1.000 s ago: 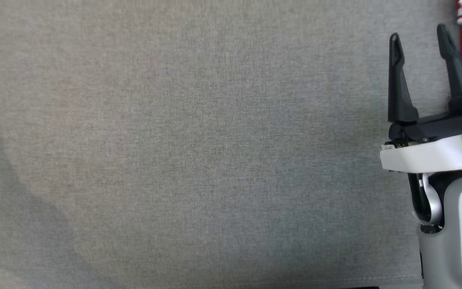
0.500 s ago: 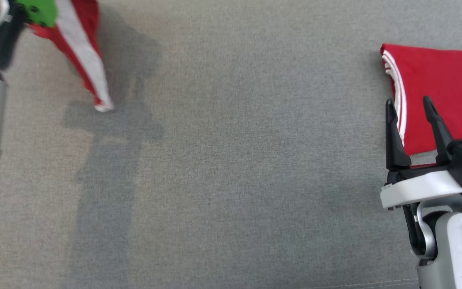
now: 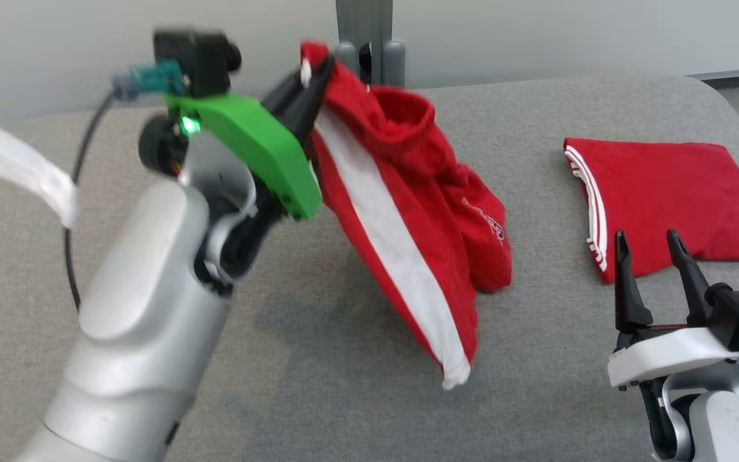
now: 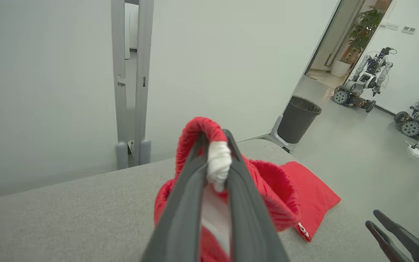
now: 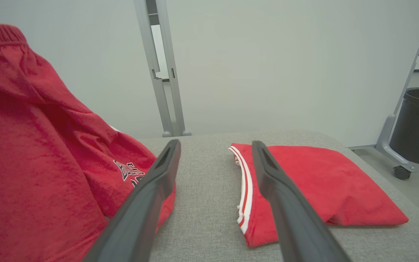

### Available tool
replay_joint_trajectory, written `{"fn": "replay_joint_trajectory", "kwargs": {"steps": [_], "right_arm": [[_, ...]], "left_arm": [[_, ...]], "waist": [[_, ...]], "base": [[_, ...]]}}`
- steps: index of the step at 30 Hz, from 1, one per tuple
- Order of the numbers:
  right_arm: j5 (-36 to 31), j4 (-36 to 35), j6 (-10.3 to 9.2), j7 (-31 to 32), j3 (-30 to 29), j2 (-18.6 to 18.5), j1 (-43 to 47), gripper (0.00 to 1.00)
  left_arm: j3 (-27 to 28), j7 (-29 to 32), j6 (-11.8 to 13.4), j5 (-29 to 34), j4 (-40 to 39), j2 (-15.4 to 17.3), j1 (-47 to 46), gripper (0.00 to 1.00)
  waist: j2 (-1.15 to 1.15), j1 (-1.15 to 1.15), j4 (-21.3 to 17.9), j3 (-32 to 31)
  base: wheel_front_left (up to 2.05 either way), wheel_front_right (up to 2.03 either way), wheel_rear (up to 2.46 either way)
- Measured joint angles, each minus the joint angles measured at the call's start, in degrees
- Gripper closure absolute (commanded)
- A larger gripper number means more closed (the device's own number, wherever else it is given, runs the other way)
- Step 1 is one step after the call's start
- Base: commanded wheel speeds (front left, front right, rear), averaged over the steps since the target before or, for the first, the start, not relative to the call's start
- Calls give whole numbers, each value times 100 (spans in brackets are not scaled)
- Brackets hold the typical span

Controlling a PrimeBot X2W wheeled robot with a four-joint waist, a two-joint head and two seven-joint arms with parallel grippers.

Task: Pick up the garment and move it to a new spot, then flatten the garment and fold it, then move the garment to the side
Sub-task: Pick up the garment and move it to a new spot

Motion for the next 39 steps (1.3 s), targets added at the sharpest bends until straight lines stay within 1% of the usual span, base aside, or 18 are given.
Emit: {"fn": "replay_joint_trajectory", "kwargs": {"steps": [2, 4, 8, 11, 15, 17, 18, 19, 21, 25, 29, 33, 35, 39], "right_arm": [[33, 94, 0, -40, 22, 1, 27, 0], [64, 188, 0, -96, 71, 2, 23, 0], [68, 350, 0, -182, 140, 3, -74, 0], [65, 486, 0, -235, 202, 3, -171, 0], [60, 653, 0, -288, 247, 3, -230, 0], [60, 731, 0, -319, 270, 3, -266, 0], [59, 769, 0, -333, 279, 4, -288, 0], [57, 802, 0, -335, 281, 4, -299, 0], [51, 891, 0, -355, 289, 3, -301, 0], [40, 1012, 0, -383, 304, 3, -302, 0], [5, 1053, 0, -392, 289, 2, -301, 0], [-38, 1059, 0, -391, 256, 3, -296, 0], [-56, 1054, 0, -389, 240, 4, -286, 0], [-90, 1045, 0, -381, 205, 3, -191, 0]], "left_arm": [[-9, -203, 143, -58, 202, -121, 545, 100], [22, -455, 263, -160, 571, -203, 1081, 100], [256, -1055, 481, -219, 1452, -234, 1601, 100], [413, -1481, 511, -253, 2082, -261, 1674, 100], [533, -1949, 511, -249, 2653, -296, 1657, 100], [535, -2154, 420, -241, 2891, -328, 1616, 98], [533, -2293, 374, -233, 2985, -354, 1575, 57], [514, -2393, 327, -193, 3052, -365, 1539, 0], [499, -2626, 235, -127, 3204, -391, 1456, 0], [486, -2839, 44, -13, 3345, -428, 1372, 0], [480, -2927, 20, 225, 3314, -385, 1278, 0], [573, -2951, 9, 571, 2988, -223, 1288, 0], [634, -2958, 25, 775, 2766, -166, 1392, 0], [661, -2958, 18, 950, 2563, -156, 1757, 0]], "waist": [[0, 0, 33, -17], [0, 0, 55, 21], [0, 0, 70, 138], [0, 0, 80, 243], [0, 0, 103, 334], [0, 0, 127, 350], [0, 0, 138, 350], [0, 0, 146, 345], [0, 0, 164, 316], [0, 0, 204, 239], [0, 0, 271, 142], [0, 0, 367, 22], [0, 0, 428, -39], [0, 0, 551, -147]], "base": [[0, 0, 0], [0, 0, 0], [0, 0, 0], [0, 0, 0], [0, 0, 0], [0, 0, 0], [0, 0, 0], [0, 0, 0], [0, 0, 0], [0, 0, 0], [0, 0, 0], [0, 0, 0], [0, 0, 0], [0, 0, 0]]}}
